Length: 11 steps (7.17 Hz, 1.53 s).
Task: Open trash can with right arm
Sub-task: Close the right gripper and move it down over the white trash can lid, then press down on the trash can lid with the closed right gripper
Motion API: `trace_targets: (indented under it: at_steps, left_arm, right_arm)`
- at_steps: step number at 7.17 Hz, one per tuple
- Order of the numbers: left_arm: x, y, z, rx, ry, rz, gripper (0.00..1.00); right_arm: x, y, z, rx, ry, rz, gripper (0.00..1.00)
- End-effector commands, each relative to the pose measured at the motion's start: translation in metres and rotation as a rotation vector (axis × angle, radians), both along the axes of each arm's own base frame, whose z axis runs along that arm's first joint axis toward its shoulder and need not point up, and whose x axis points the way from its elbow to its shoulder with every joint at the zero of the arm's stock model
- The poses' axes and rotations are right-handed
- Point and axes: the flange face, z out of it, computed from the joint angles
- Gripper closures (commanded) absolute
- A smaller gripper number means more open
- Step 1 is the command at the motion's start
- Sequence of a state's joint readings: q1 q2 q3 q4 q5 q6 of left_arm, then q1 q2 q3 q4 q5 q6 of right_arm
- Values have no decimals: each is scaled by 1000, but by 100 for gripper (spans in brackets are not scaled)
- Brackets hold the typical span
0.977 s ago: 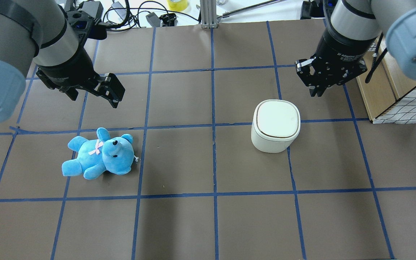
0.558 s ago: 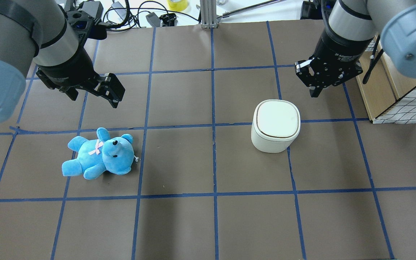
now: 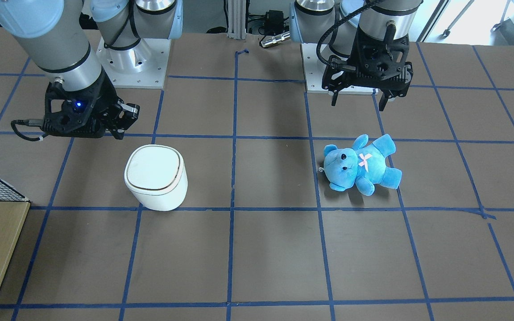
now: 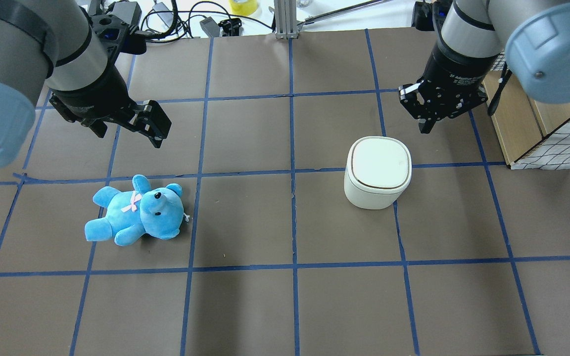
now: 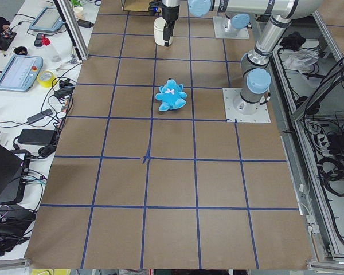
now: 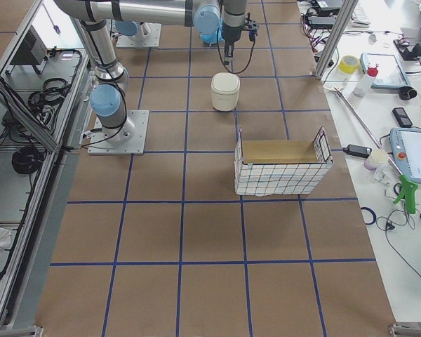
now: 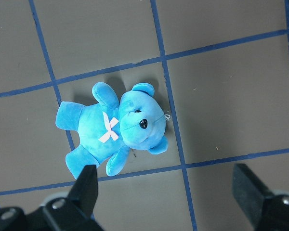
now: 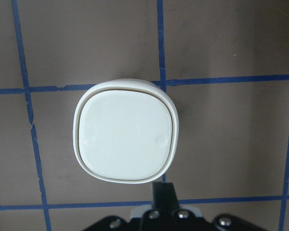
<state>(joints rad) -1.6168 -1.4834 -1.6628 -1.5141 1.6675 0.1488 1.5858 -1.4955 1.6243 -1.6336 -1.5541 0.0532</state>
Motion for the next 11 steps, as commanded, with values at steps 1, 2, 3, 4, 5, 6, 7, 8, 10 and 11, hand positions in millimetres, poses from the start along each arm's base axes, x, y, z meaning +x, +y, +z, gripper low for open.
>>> trace_targets:
  at_steps: [1, 2, 3, 4, 5, 6, 7, 8, 10, 11]
  left_arm:
    - [0, 0, 0, 0, 0, 0, 0]
    - [0, 0, 0, 0, 0, 0, 0]
    - [0, 0, 0, 0, 0, 0, 0]
    - [0, 0, 0, 0, 0, 0, 0]
    - [0, 0, 0, 0, 0, 0, 0]
    - [0, 0, 0, 0, 0, 0, 0]
    - [0, 0, 0, 0, 0, 0, 0]
    - [0, 0, 0, 0, 0, 0, 0]
    - [0, 0, 0, 0, 0, 0, 0]
    - [0, 0, 0, 0, 0, 0, 0]
  right_arm:
    - [0, -8, -38, 5, 0, 0, 100]
    - [0, -8, -58, 8, -2, 0, 100]
    - [0, -7, -78, 5, 0, 1, 100]
    - [0, -5, -89, 12, 0, 3, 100]
    - [0, -5, -90, 14, 0, 1, 100]
    - [0, -4, -92, 21, 0, 1, 100]
    - [0, -4, -99, 35, 2, 3, 100]
    - [0, -2, -105, 49, 2, 6, 100]
    - [0, -5, -113, 61, 2, -2, 100]
    - [0, -5, -115, 64, 3, -3, 100]
